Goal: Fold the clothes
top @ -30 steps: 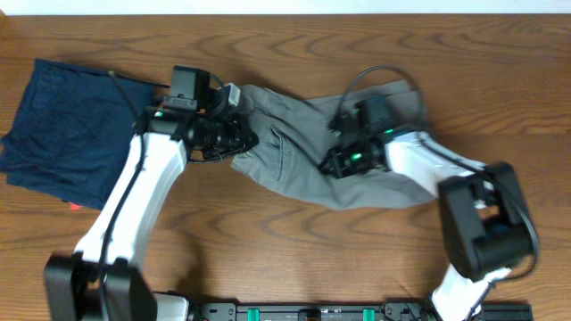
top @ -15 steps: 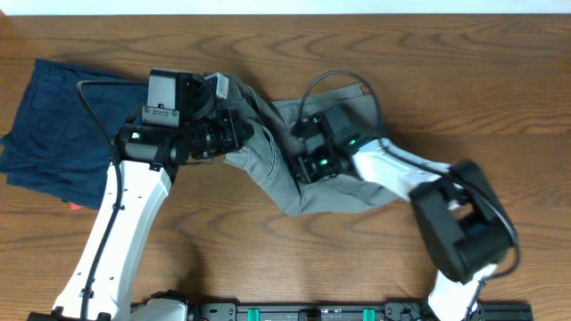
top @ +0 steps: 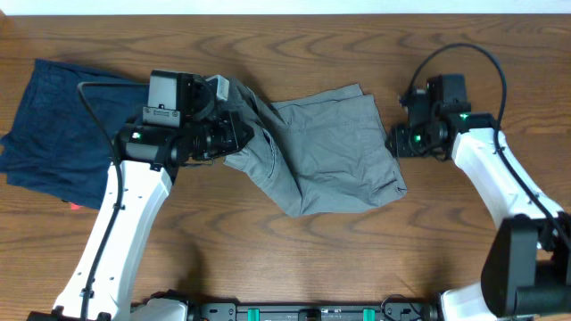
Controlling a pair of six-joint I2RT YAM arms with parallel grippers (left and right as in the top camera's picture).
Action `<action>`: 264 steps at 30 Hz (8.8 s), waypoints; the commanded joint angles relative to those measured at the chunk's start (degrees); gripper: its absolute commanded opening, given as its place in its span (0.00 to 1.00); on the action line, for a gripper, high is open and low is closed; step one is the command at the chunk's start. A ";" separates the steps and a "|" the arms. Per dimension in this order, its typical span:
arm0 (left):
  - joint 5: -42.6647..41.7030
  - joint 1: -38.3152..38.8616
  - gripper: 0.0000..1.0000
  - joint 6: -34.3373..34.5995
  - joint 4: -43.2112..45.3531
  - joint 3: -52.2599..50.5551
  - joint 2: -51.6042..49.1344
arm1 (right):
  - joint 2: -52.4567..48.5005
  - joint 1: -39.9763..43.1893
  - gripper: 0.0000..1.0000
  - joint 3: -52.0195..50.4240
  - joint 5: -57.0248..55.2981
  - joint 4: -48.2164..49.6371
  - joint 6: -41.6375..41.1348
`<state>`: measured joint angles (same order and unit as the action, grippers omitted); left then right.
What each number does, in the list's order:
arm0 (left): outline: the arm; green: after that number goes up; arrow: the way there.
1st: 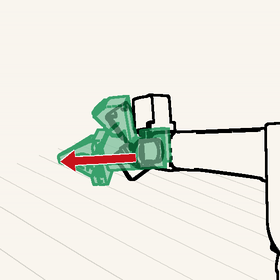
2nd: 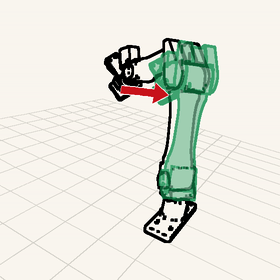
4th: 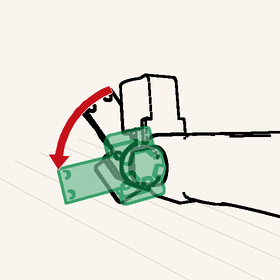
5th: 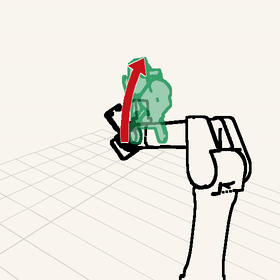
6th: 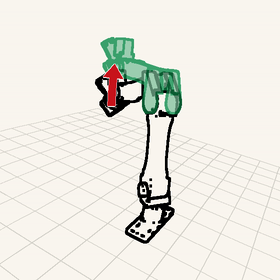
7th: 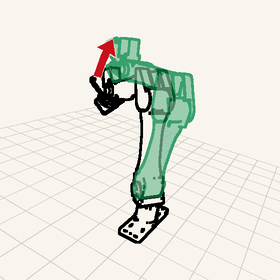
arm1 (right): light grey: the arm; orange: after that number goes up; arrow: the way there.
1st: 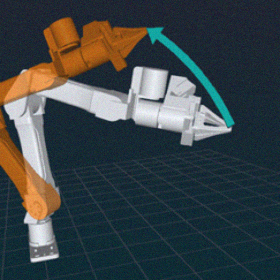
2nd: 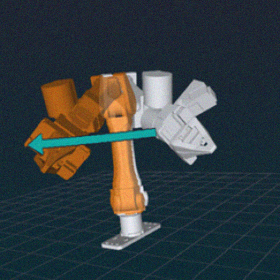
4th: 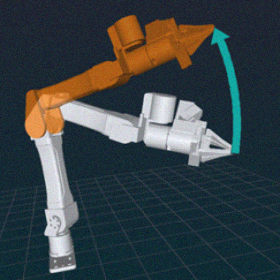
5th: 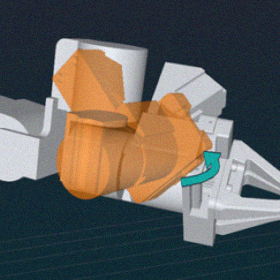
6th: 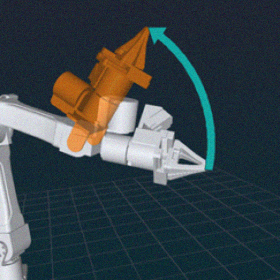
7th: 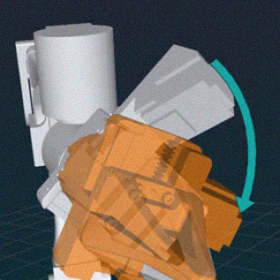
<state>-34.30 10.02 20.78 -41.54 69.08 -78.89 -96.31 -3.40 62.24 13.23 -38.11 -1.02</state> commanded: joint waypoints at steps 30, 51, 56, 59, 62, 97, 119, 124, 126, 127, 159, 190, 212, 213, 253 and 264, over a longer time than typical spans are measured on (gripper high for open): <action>-0.90 25.64 0.51 9.29 25.29 -0.15 -15.82 | -5.31 -8.57 0.38 -5.97 -2.91 6.38 -6.86; 21.92 10.78 0.51 2.16 40.28 0.26 -29.20 | 7.45 -10.47 0.43 6.29 21.38 -5.01 -0.17; 21.94 10.67 0.51 2.16 39.34 0.26 -34.42 | 5.53 -16.11 0.43 0.57 11.10 -5.95 -4.85; 21.94 10.49 0.51 2.16 35.69 0.26 -35.78 | 4.48 -16.92 0.41 -4.61 5.29 -5.33 -9.75; 21.94 10.40 0.51 2.16 29.22 0.26 -35.76 | 4.04 -16.44 0.41 -9.31 -2.38 -3.91 -15.34; 13.57 11.32 0.87 -9.20 28.65 0.26 -21.24 | 17.09 -5.92 0.71 -12.24 -19.63 2.71 -21.07; 8.00 18.56 0.73 -11.15 37.59 0.24 -33.51 | 6.45 -6.03 0.35 -18.03 -11.26 13.25 -24.24; 8.17 18.58 0.41 -11.13 37.62 0.24 -35.06 | 6.32 -6.03 0.01 -18.03 -11.26 13.79 -24.24; 8.09 18.60 0.22 -11.13 37.59 0.24 -35.30 | 6.54 -6.03 0.01 -17.99 -11.26 14.23 -24.20; 7.85 18.69 0.13 -11.13 37.62 0.24 -35.30 | 6.80 -6.03 0.01 -17.99 -11.26 14.40 -23.91; -0.07 19.28 0.06 -11.08 43.15 0.57 -37.62 | 11.43 -7.50 0.02 -16.13 -0.76 17.75 -11.32; 24.68 13.18 0.06 1.20 13.99 0.42 -19.58 | 9.01 -7.54 0.04 -16.13 -3.50 33.73 -3.58; 26.38 3.67 0.80 4.59 20.87 -1.31 -24.92 | 8.31 -7.26 0.39 -16.13 -8.74 35.87 -7.69; 23.28 2.73 0.84 4.39 20.90 -1.31 -24.92 | 9.94 -7.28 0.42 -16.13 -8.74 35.47 -7.69; -19.26 6.14 0.06 -7.72 31.85 0.00 -39.01 | 16.04 -7.28 0.56 -16.15 -9.05 23.52 -7.72; -0.42 -5.20 0.06 -8.39 28.39 0.28 -15.32 | 16.04 -7.26 0.56 -16.15 -10.47 23.50 -7.69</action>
<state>-43.97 8.75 13.39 -12.84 68.75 -100.29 -80.40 -11.00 45.50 3.57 -14.57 -8.54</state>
